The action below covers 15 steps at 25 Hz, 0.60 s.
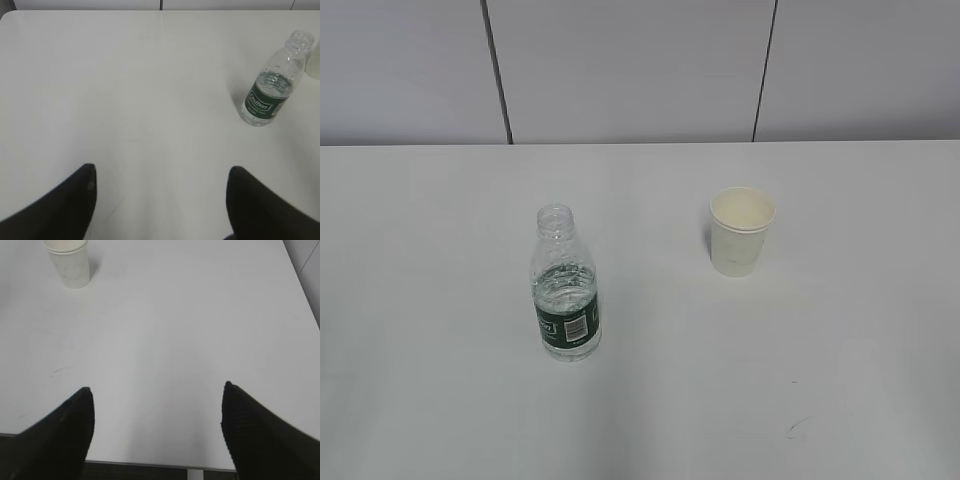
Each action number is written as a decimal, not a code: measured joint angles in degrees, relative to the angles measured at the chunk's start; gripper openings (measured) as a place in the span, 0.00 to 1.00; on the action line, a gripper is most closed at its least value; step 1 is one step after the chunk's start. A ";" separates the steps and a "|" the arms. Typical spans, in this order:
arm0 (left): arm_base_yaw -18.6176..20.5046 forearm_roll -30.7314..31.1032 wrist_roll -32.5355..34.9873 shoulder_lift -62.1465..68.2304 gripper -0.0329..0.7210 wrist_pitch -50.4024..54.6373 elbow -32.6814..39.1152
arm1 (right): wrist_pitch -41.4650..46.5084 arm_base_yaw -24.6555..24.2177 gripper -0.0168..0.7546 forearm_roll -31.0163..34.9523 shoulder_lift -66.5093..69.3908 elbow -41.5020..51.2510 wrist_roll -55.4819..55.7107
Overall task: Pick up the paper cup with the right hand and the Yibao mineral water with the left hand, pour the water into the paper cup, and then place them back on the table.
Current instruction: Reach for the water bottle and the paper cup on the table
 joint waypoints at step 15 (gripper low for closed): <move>0.00 0.00 0.00 0.00 0.70 0.00 0.00 | 0.00 0.00 0.78 0.00 0.00 0.00 0.00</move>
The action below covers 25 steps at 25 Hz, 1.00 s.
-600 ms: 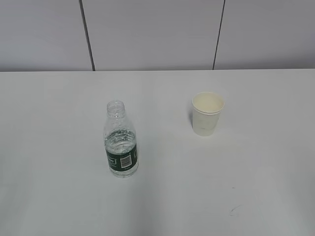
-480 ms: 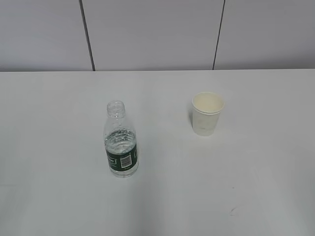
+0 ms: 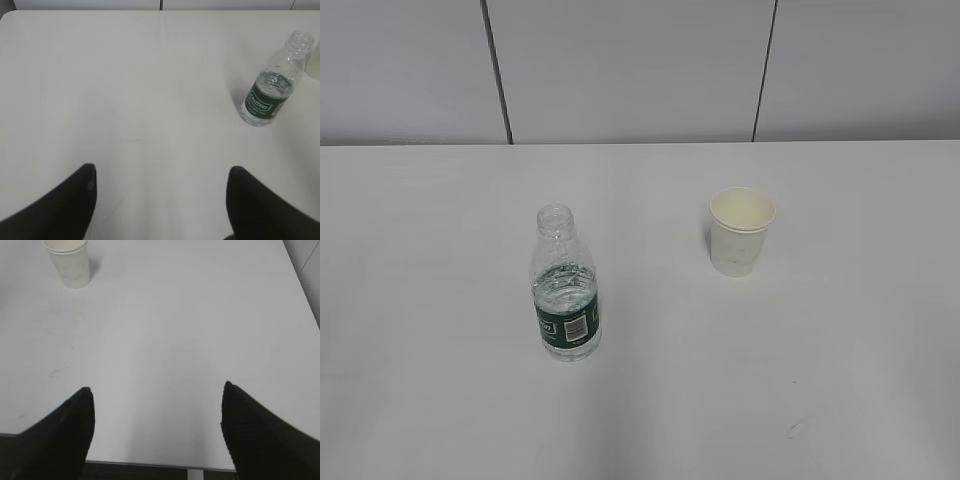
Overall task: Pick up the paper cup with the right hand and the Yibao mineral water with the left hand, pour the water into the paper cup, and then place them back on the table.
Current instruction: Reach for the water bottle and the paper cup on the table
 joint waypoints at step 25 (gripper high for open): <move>-0.04 -0.62 0.00 0.00 0.70 0.00 0.00 | -0.10 0.00 0.78 0.00 0.00 0.00 0.00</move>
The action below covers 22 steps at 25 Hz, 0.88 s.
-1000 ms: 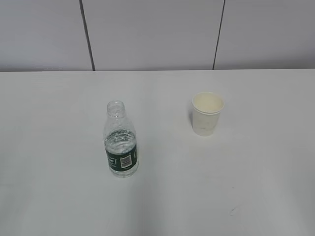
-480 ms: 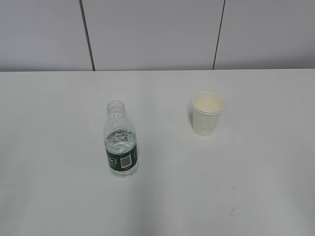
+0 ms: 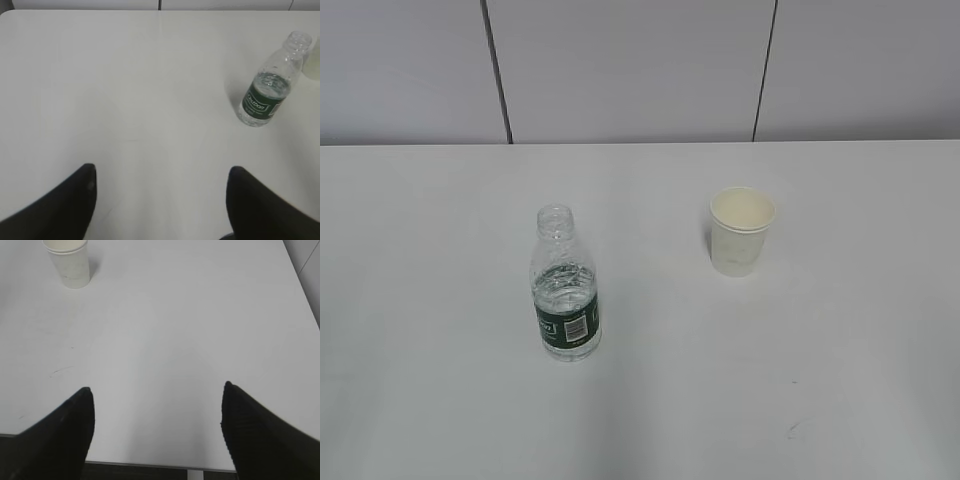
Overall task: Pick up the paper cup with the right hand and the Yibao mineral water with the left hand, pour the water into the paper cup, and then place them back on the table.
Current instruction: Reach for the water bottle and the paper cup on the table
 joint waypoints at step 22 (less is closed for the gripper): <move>-0.29 -10.77 6.41 22.47 0.70 -58.53 13.35 | -51.52 6.25 0.78 3.79 22.13 10.41 -6.87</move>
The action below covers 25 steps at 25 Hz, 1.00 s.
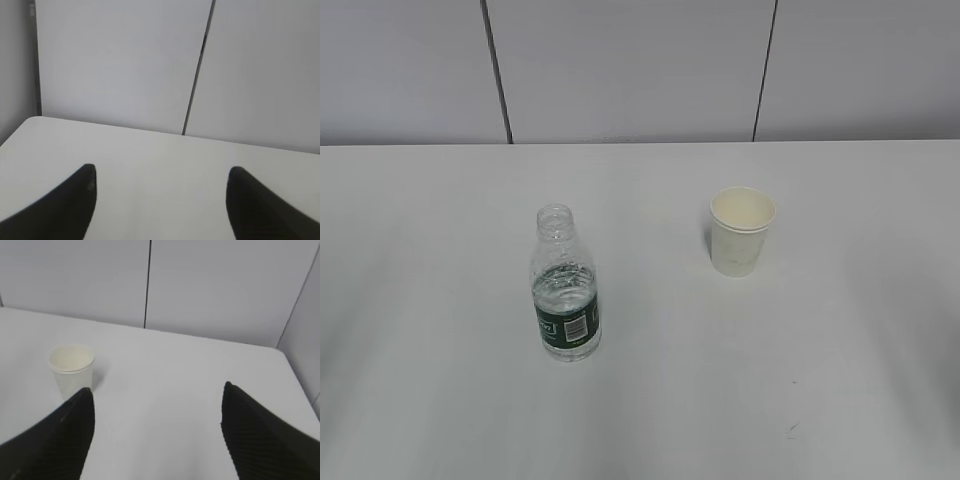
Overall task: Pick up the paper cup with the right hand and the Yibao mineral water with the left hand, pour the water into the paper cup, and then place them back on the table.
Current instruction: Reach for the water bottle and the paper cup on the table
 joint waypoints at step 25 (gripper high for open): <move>-20.91 7.75 -0.34 48.04 0.68 -39.59 0.00 | -58.42 3.12 0.78 -20.06 62.34 0.04 12.49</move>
